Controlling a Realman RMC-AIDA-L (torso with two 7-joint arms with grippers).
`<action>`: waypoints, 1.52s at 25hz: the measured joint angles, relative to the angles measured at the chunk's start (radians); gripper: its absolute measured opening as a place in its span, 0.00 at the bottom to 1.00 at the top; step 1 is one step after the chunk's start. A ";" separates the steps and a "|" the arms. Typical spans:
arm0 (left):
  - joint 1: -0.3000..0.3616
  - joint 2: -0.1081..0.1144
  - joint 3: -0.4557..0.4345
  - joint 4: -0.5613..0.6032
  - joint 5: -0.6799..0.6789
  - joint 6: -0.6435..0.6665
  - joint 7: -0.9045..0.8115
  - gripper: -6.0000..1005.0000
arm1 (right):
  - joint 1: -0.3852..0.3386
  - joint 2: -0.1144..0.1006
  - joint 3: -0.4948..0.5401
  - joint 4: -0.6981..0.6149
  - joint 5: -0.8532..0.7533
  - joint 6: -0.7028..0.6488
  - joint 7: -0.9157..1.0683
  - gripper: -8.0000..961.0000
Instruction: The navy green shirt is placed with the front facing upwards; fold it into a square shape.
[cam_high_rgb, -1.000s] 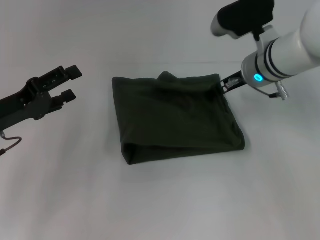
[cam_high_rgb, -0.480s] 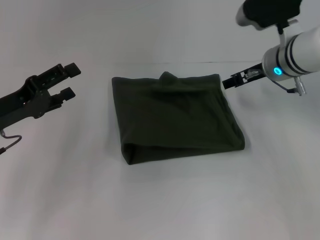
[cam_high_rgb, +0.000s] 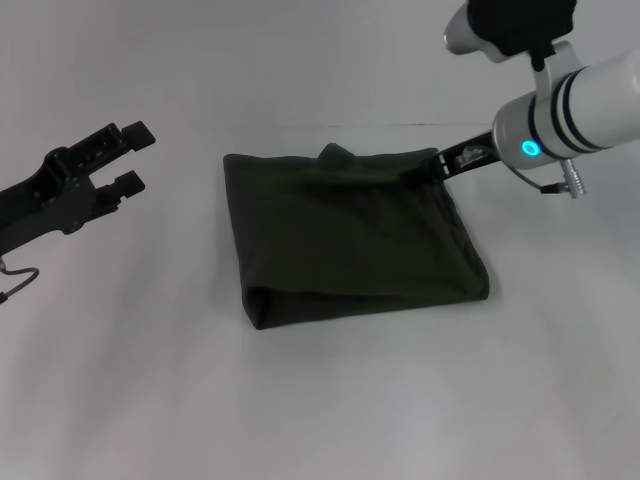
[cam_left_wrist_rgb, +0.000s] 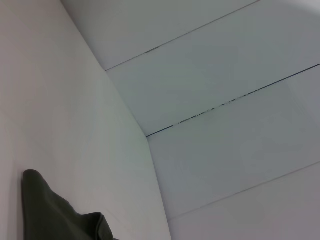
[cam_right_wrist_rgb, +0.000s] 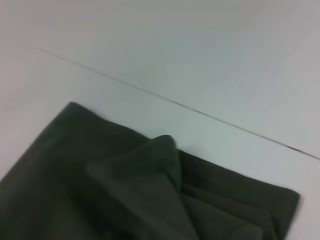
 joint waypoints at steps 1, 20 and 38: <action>0.000 0.000 -0.001 0.000 0.000 0.000 0.000 0.92 | 0.004 0.001 -0.004 0.006 0.004 0.002 -0.009 0.83; -0.001 -0.002 -0.003 -0.018 -0.036 -0.012 0.000 0.92 | 0.141 0.004 -0.157 0.276 -0.058 0.244 -0.018 0.83; -0.009 -0.003 -0.002 -0.026 -0.044 -0.020 0.002 0.92 | 0.054 -0.063 -0.101 0.221 -0.283 0.271 0.315 0.83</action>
